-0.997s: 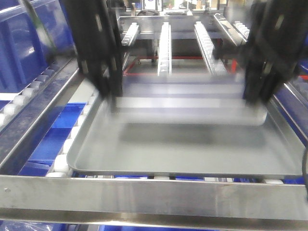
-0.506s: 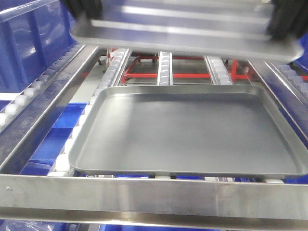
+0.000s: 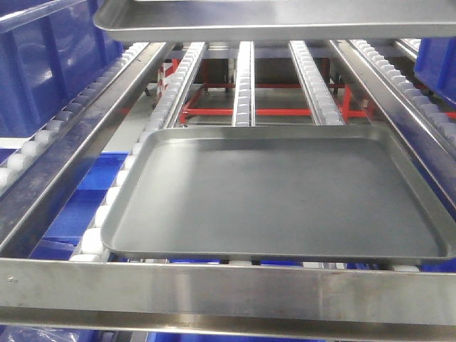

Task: Grab silver tray and place in blue box
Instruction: 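Lift the top silver tray up off the stack with both grippers, then drive the base away from the rack carrying the tray in both grippers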

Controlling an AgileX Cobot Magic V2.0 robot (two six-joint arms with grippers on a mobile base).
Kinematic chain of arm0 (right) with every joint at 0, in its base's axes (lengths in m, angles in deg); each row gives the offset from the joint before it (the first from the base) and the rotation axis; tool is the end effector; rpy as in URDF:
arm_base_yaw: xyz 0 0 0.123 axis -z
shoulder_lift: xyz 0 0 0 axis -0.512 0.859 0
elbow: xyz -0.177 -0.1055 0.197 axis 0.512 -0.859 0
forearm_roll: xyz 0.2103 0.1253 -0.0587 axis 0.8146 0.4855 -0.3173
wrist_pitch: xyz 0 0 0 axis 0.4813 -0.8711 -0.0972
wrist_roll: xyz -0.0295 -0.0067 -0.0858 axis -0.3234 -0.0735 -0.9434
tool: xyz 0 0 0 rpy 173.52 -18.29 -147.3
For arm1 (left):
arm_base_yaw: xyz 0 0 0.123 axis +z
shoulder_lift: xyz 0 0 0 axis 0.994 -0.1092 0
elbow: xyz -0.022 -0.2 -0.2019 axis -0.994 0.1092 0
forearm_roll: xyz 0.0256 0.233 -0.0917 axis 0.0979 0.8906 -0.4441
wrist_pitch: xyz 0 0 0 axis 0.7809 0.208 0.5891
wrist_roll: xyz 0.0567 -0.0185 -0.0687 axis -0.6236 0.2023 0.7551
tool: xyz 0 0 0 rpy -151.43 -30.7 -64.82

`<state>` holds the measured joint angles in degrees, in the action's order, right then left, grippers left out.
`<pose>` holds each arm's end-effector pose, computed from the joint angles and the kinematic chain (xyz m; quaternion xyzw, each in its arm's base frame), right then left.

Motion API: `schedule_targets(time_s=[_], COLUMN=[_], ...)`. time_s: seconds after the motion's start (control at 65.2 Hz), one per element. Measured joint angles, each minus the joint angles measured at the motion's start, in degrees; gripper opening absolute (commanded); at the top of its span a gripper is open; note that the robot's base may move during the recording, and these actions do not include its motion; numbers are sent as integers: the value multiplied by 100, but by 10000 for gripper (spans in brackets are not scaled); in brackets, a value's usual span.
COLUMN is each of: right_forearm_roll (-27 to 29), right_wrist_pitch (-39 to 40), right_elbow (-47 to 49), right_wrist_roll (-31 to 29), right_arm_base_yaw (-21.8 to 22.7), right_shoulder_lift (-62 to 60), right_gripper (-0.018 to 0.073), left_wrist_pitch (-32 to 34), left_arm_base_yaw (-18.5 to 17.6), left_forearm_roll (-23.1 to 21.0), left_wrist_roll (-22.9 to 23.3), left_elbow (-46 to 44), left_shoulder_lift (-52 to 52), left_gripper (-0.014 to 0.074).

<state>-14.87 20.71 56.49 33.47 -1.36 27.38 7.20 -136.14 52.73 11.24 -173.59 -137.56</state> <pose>0.1740 0.0936 0.3838 -0.0111 0.9598 0.0760 0.2698 0.1967 -0.2271 0.3939 0.1431 0.9517 -0.1042 0.2507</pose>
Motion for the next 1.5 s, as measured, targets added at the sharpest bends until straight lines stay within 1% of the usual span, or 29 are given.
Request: schedule_targets(time_s=[0.414,1.504], right_forearm_roll=[-14,-14], right_wrist_pitch=[-157,-173], right_elbow=[0,0], right_wrist_roll=[11,33], right_arm_base_yaw=[0,0], right_shoulder_lift=[0,0], right_gripper=[57,57], left_wrist_pitch=[0,0], left_arm_base_yaw=[-9,-9], left_forearm_roll=[-73,-101], left_wrist_roll=[0,0], left_elbow=[0,0], left_shoulder_lift=[0,0], left_gripper=[-97,-97])
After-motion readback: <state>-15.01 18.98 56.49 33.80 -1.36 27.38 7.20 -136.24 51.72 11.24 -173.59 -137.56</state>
